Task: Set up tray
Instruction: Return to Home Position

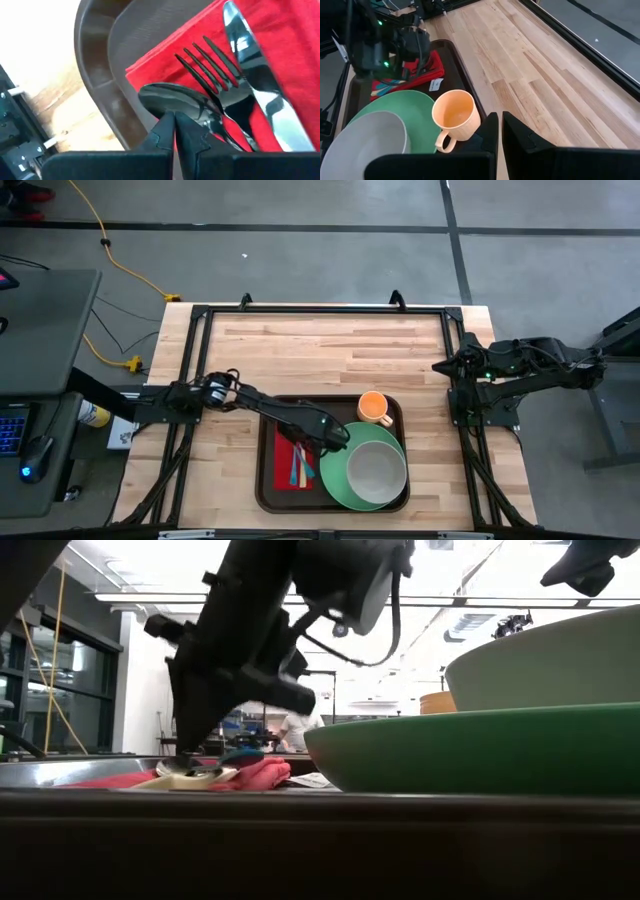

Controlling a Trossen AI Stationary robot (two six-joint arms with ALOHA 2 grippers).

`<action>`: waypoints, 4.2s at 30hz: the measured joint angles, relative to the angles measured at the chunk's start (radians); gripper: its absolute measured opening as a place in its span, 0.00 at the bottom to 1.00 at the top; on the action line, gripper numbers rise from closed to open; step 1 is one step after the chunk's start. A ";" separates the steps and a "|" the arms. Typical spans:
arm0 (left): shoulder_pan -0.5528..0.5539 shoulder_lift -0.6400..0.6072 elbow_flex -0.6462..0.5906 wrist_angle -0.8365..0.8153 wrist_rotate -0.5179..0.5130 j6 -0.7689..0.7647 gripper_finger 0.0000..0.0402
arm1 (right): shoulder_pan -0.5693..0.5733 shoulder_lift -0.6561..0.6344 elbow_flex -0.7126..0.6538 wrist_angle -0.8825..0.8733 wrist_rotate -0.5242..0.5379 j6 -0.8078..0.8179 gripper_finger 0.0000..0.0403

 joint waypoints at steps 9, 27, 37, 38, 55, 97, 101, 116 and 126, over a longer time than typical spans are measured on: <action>-0.001 -0.086 0.000 0.163 0.164 0.049 0.11 | 0.000 0.000 0.000 0.000 0.012 0.000 0.00; -0.053 -0.083 -0.001 0.185 0.124 -0.136 0.11 | 0.000 0.000 0.000 0.000 0.009 -0.018 0.00; -0.067 -0.280 0.000 0.042 -0.326 -0.127 0.11 | 0.000 -0.006 0.000 -0.016 -0.037 -0.010 0.00; -0.075 -0.306 0.000 0.020 -0.383 -0.125 0.11 | 0.000 -0.010 0.000 -0.016 -0.048 -0.009 0.00; -0.212 -0.776 -0.509 0.068 -0.795 -0.194 0.11 | 0.000 -0.421 0.218 -0.139 0.102 0.086 0.00; 0.112 -1.434 -1.627 1.851 -0.114 1.233 0.11 | 0.000 -0.446 -0.546 0.817 0.373 0.129 0.00; 0.112 -1.433 -1.712 1.914 -0.163 1.188 0.11 | 0.000 -0.446 -0.545 0.816 0.333 0.003 0.00; 0.111 -1.435 -1.783 1.910 -0.318 1.116 0.11 | 0.000 -0.445 -0.668 1.123 0.244 -0.337 0.00; 0.111 -1.441 -1.782 1.909 -0.416 1.354 0.11 | 0.000 -0.445 -0.872 1.461 0.204 -0.374 0.00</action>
